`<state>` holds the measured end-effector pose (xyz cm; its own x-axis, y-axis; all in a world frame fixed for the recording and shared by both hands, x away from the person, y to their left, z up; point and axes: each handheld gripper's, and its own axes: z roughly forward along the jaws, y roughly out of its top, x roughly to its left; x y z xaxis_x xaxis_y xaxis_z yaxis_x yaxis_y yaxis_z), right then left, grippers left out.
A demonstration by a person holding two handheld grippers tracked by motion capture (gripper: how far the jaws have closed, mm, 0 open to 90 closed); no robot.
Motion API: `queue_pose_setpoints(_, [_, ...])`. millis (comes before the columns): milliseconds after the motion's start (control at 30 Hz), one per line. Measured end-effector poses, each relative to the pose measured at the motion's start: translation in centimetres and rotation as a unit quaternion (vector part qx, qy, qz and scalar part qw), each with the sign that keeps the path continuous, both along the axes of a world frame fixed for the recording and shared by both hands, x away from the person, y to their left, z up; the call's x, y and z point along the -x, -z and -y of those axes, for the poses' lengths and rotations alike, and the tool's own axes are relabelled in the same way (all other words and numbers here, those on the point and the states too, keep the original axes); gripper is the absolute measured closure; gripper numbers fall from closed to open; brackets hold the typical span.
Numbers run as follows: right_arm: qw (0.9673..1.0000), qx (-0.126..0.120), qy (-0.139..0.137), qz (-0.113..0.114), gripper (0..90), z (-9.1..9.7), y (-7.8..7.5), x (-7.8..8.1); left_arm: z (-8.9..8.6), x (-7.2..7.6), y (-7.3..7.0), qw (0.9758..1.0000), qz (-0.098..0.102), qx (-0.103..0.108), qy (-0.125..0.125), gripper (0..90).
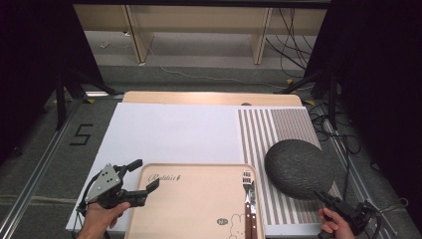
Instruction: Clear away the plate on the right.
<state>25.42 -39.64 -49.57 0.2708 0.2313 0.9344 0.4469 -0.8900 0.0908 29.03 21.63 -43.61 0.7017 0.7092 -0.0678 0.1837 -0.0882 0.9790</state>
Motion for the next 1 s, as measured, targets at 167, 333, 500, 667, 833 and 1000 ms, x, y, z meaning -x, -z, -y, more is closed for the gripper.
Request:
queue_pose_setpoints(167, [0.9997,-0.009,-0.018,0.012,86.6,-0.4,-0.2,-0.3,0.0,0.0,0.0,1.0000,0.000,0.001,0.000,15.8])
queue_pose_setpoints(333, [0.9987,-0.020,-0.039,0.026,86.5,-1.1,-0.4,-0.5,-0.1,0.0,0.0,1.0000,-0.001,0.001,-0.001,15.8])
queue_pose_setpoints(500, [0.9976,-0.022,-0.055,0.037,86.5,-1.8,-0.7,-0.8,-0.1,-0.1,0.0,1.0000,-0.001,0.001,-0.001,15.8])
queue_pose_setpoints(667, [0.9956,-0.021,-0.080,0.045,86.5,-3.1,-1.0,-1.1,-0.1,-0.1,0.0,1.0000,-0.001,0.002,-0.002,15.8])
queue_pose_setpoints(833, [0.9928,-0.021,-0.107,0.050,86.6,-4.7,-1.1,-1.4,-0.1,-0.1,0.0,1.0000,-0.001,0.003,-0.003,15.8])
queue_pose_setpoints(1000, [0.9892,-0.027,-0.135,0.050,86.5,-6.4,-1.1,-1.6,-0.1,-0.1,0.0,1.0000,-0.001,0.004,-0.004,15.8])
